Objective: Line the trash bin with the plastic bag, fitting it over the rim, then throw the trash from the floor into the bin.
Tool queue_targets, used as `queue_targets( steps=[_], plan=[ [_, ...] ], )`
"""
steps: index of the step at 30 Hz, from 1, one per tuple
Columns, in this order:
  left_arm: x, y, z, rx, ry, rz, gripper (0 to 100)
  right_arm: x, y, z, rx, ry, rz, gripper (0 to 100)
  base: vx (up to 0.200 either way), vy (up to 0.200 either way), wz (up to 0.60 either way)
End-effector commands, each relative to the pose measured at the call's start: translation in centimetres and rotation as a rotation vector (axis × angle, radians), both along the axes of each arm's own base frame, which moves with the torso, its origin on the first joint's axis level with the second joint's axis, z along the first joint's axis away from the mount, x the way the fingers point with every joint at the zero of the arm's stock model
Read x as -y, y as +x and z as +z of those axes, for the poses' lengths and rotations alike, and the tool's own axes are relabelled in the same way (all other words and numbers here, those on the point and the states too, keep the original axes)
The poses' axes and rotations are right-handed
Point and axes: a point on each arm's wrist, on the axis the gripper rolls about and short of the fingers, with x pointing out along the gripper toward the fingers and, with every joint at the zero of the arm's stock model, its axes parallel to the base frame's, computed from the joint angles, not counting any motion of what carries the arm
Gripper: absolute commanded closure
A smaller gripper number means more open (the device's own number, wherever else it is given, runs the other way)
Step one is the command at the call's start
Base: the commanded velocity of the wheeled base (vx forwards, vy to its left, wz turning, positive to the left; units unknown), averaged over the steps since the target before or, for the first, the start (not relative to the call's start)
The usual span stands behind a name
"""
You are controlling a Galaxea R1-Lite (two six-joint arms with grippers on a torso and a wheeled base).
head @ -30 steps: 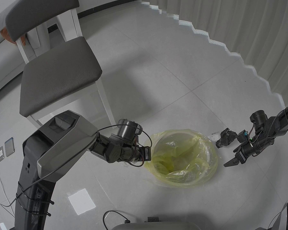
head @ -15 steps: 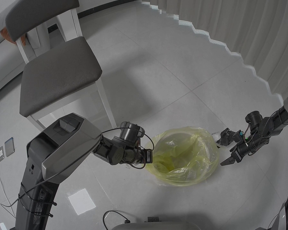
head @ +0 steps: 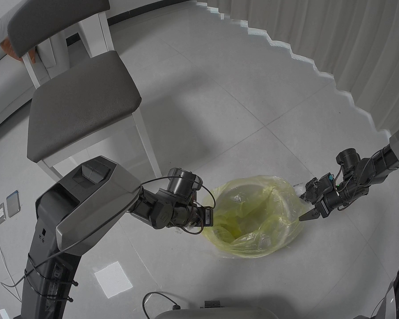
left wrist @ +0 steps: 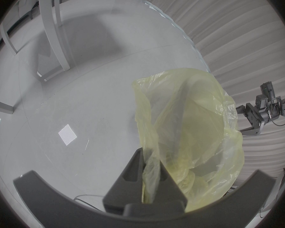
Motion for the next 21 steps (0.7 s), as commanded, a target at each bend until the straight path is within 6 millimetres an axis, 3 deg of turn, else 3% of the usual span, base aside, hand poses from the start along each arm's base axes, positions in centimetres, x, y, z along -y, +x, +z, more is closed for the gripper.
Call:
queue_targets(
  steps=[1, 13, 21],
  plan=[
    [0.2, -0.1, 0.3, 0.006, -0.003, -0.005, 100, -0.4, 0.2, -0.5, -0.01, 0.01, 0.012, 0, 0.0, 0.0, 0.0],
    [0.2, -0.2, 0.3, 0.005, -0.003, -0.004, 100, -1.5, 0.5, -1.2, -0.026, 0.032, 0.032, 0, 0.0, 0.0, 0.0],
    [0.2, -0.2, 0.3, 0.005, -0.003, -0.004, 100, 0.6, 0.6, 0.4, 0.018, 0.033, -0.018, 0, 0.0, 0.0, 0.0]
  ],
)
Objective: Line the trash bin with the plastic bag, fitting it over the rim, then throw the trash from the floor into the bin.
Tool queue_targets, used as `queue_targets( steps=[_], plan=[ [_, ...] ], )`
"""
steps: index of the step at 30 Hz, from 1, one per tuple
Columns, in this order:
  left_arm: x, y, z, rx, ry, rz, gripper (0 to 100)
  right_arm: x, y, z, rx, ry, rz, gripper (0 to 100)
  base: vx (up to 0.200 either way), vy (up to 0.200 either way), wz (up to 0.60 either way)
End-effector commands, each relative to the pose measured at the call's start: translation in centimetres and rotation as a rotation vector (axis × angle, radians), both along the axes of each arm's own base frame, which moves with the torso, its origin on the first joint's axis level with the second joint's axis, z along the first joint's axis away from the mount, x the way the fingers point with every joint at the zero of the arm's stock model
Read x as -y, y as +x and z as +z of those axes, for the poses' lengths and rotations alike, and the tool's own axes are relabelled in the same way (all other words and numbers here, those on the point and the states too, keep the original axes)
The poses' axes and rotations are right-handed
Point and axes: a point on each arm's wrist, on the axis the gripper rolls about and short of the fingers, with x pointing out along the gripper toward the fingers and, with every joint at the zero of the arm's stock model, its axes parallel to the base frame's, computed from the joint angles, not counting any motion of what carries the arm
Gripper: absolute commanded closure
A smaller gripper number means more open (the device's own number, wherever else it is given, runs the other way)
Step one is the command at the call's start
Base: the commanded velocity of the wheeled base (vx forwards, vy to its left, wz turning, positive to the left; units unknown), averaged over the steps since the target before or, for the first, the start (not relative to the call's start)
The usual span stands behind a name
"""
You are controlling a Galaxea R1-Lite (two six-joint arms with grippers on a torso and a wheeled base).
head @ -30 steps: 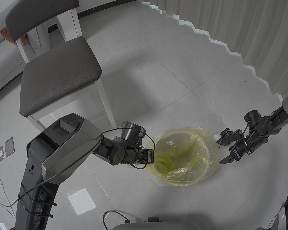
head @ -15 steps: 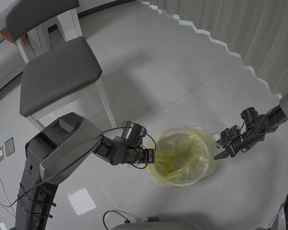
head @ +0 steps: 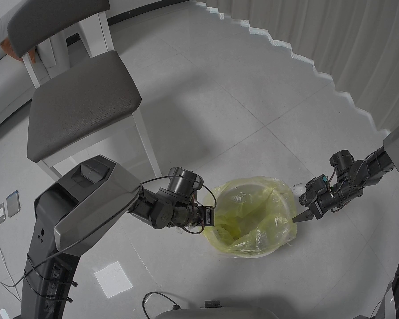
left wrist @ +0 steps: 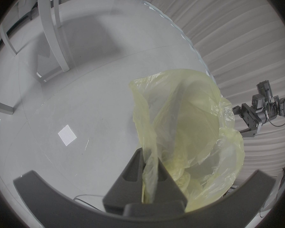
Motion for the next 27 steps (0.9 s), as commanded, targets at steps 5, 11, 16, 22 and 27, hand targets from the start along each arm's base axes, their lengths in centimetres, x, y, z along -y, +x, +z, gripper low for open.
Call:
queue_targets(
  steps=[5, 11, 16, 22, 27],
  plan=[
    [0.1, -0.1, 0.1, 0.001, -0.001, -0.002, 100, 1.5, 0.4, 1.6, 0.05, 0.023, -0.029, 0, 0.0, 0.0, 0.0],
    [0.0, -0.1, 0.1, 0.0, 0.0, -0.001, 100, 0.3, 0.9, 2.2, 0.062, 0.06, -0.01, 0, 0.0, 0.0, 0.0],
    [0.2, -0.3, 0.1, -0.002, 0.003, -0.004, 100, -1.1, 0.8, 1.5, 0.04, 0.061, 0.022, 0, 0.0, 0.0, 0.0],
    [0.3, -0.4, 0.0, -0.002, 0.003, -0.003, 100, -1.1, 1.2, -0.1, 0.005, 0.062, 0.022, 0, 0.0, 0.0, 0.0],
    [0.5, -0.5, 0.0, -0.007, -0.001, 0.002, 100, -1.0, 1.5, -0.7, -0.004, 0.062, 0.019, 0, 0.0, 0.0, 0.0]
  ],
)
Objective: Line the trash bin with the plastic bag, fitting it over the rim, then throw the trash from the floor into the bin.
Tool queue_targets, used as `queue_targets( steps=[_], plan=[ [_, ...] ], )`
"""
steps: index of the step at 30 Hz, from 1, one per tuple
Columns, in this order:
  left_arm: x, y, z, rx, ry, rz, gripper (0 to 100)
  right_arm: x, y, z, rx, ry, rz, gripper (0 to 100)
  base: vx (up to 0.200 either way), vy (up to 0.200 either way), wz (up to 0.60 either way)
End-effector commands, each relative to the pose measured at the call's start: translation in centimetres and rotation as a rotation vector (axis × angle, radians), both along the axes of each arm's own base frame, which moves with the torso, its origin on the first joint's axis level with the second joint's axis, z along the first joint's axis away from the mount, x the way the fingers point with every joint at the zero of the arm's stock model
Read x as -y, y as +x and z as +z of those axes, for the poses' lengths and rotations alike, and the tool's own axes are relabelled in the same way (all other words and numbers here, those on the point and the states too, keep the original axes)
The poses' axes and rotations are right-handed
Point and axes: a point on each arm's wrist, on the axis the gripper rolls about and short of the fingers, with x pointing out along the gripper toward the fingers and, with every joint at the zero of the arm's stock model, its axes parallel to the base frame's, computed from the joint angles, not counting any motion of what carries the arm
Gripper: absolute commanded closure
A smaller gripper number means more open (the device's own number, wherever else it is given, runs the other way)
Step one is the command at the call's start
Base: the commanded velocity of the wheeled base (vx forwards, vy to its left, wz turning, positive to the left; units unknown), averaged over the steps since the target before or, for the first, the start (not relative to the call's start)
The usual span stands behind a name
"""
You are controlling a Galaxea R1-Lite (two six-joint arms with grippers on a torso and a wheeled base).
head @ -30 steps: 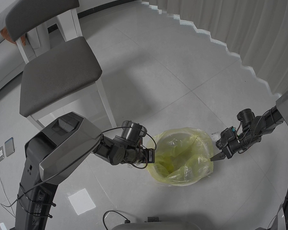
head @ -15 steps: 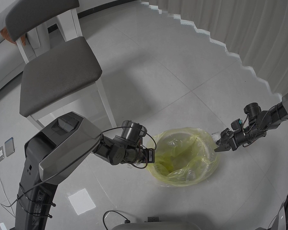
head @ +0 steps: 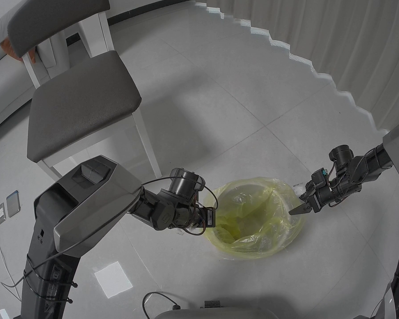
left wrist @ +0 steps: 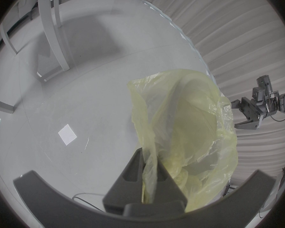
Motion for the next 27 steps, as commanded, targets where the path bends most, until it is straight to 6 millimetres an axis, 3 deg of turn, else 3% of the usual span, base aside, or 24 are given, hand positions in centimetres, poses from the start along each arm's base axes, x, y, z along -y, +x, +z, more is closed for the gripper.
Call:
queue_targets(
  steps=[1, 10, 27],
  plan=[
    [0.1, -0.1, 0.0, 0.0, -0.001, -0.001, 100, 0.2, 0.2, -0.9, -0.021, 0.0, -0.003, 0, 0.0, 0.0, 0.0],
    [0.1, 0.0, -0.2, -0.007, 0.0, 0.004, 100, 0.0, 0.3, -2.2, -0.051, 0.001, 0.001, 0, 0.0, 0.0, 0.0],
    [0.1, -0.3, -0.3, -0.012, 0.006, 0.003, 100, 0.3, 0.1, -2.0, -0.045, -0.003, 0.001, 0, 0.0, 0.0, 0.0]
  ],
)
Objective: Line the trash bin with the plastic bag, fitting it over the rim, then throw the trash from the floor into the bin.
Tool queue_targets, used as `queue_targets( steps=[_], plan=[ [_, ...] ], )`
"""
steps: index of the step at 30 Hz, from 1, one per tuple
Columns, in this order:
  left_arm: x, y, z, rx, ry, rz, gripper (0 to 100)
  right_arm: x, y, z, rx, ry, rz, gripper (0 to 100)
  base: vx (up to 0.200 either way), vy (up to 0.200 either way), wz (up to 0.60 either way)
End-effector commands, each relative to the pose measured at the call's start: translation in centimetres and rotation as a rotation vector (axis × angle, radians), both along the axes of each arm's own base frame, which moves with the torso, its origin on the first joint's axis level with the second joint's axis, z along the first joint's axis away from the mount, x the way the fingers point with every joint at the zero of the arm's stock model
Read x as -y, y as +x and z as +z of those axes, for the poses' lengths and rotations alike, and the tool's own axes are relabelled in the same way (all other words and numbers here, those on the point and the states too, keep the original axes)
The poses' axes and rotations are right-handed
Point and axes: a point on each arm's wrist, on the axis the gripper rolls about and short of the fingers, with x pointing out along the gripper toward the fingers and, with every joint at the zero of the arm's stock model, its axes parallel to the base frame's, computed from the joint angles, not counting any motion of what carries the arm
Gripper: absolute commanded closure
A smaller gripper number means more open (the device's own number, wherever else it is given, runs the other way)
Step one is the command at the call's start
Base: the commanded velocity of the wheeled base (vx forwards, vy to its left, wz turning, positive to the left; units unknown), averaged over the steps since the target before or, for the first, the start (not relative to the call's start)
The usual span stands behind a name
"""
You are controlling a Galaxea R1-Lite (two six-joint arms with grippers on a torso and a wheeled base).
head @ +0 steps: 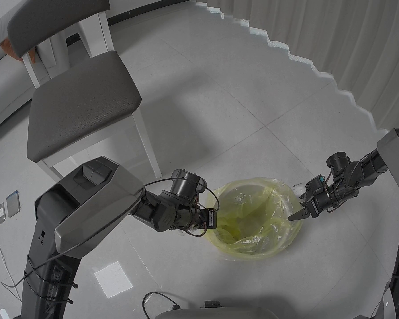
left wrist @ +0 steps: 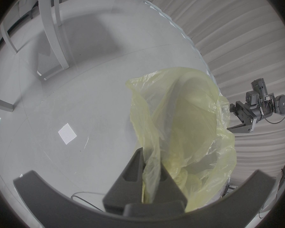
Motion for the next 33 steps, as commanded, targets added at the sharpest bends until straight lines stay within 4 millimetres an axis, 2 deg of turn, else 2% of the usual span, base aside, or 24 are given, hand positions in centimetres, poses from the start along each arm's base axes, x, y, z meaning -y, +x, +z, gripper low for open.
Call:
queue_targets(
  steps=[1, 2, 16, 24, 29, 33],
  plan=[
    [-0.1, -0.1, -0.1, -0.003, 0.002, 0.001, 100, 0.0, -0.1, -0.1, -0.004, 0.0, 0.001, 0, 0.0, 0.0, 0.0],
    [-0.1, -0.1, -0.1, -0.003, 0.002, 0.001, 100, 0.0, -0.1, -0.1, -0.005, 0.0, 0.001, 100, 0.0, 0.0, 0.0],
    [0.0, -0.2, 0.2, 0.004, 0.003, 0.0, 100, 0.3, -0.3, -0.2, -0.013, -0.002, -0.004, 100, 0.0, 0.0, 0.0],
    [-0.1, -0.3, -1.1, -0.017, 0.027, -0.01, 100, -0.1, -0.5, -1.4, -0.042, -0.008, 0.008, 100, 0.0, 0.0, 0.0],
    [-0.7, -0.7, -2.0, -0.005, 0.094, -0.079, 100, -0.2, -0.5, -2.3, -0.058, -0.011, 0.019, 100, 0.0, 0.0, 0.0],
    [-0.9, -0.6, -1.9, -0.002, 0.095, -0.087, 100, -0.3, -0.3, -2.9, -0.067, -0.012, 0.024, 100, 0.0, 0.0, 0.0]
  ],
)
